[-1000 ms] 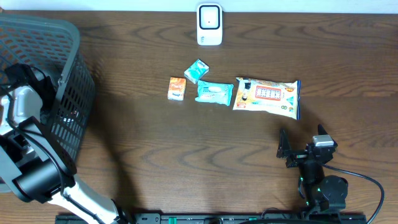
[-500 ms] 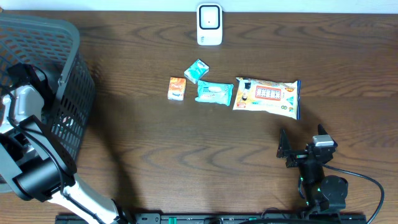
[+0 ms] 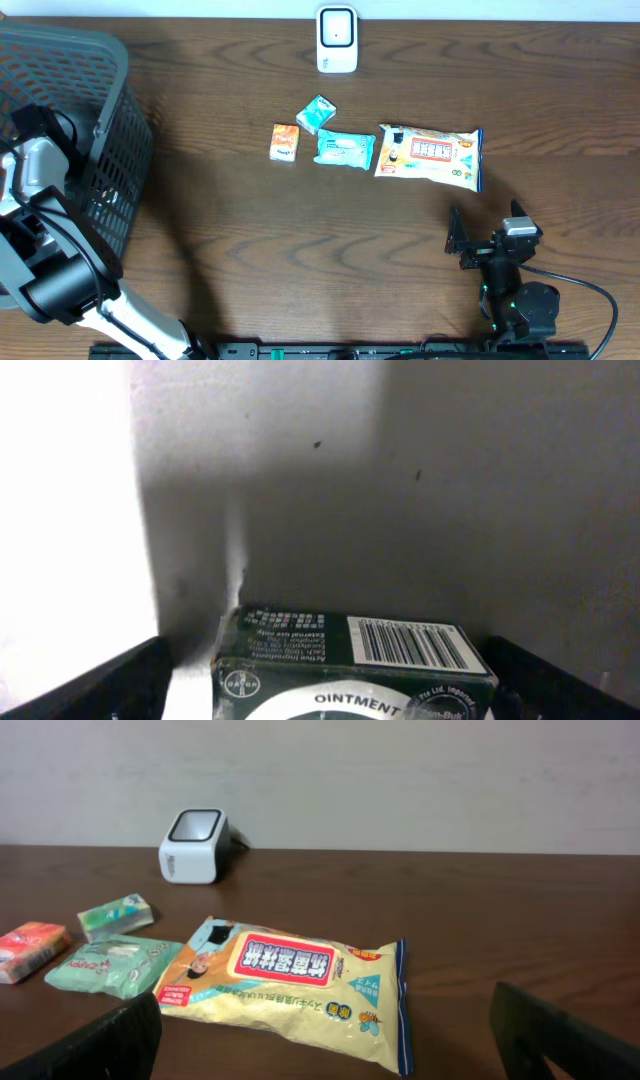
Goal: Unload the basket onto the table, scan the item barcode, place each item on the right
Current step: 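Grasp the dark green Zam-Buk ointment box in the basket with the left gripper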
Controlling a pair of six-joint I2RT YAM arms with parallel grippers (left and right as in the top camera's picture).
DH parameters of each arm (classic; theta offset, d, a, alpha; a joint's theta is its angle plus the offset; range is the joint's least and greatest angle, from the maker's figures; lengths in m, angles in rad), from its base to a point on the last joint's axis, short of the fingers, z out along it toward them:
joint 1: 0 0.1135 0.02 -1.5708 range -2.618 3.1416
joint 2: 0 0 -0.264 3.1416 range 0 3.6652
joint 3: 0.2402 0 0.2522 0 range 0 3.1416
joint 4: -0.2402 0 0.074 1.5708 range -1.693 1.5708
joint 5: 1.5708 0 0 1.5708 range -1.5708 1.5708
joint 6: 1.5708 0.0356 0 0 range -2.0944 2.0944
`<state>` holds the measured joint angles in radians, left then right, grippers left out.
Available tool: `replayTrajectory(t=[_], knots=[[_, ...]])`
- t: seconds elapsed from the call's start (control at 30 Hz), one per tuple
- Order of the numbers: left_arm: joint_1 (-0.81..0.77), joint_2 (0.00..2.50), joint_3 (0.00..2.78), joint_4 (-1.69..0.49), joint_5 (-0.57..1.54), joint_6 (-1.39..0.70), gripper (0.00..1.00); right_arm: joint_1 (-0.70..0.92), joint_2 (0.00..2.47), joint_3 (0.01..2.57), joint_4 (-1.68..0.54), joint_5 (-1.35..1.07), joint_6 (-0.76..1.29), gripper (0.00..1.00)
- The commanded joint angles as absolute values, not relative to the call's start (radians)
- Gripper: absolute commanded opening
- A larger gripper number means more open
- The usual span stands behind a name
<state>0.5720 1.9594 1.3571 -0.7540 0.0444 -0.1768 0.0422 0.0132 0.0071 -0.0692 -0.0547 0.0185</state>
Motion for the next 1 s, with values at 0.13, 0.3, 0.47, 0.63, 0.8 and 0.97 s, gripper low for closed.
replayTrajectory(t=[0.13, 0.3, 0.47, 0.63, 0.8, 0.97], knots=[[0.57, 2.001, 1.341, -0.804, 0.018, -0.204, 0.84, 0.039, 0.012, 0.006, -0.072, -0.055, 0.029, 0.99], [0.57, 2.001, 1.341, -0.809, 0.018, -0.205, 0.64, 0.039, 0.012, 0.006, -0.072, -0.055, 0.029, 0.99], [0.57, 2.001, 1.341, -0.815, 0.018, -0.205, 0.64, 0.039, 0.012, 0.006, -0.072, -0.055, 0.029, 0.99], [0.57, 1.999, 1.364, -0.833, 0.018, -0.205, 0.64, 0.039, 0.012, 0.006, -0.072, -0.055, 0.029, 0.99], [0.57, 1.982, 1.429, -0.902, 0.018, -0.205, 0.64, 0.039, 0.012, 0.006, -0.072, -0.055, 0.029, 0.99], [0.571, 1.924, 1.478, -0.944, 0.018, -0.205, 0.64, 0.039, 0.012, 0.006, -0.072, -0.055, 0.029, 0.99]])
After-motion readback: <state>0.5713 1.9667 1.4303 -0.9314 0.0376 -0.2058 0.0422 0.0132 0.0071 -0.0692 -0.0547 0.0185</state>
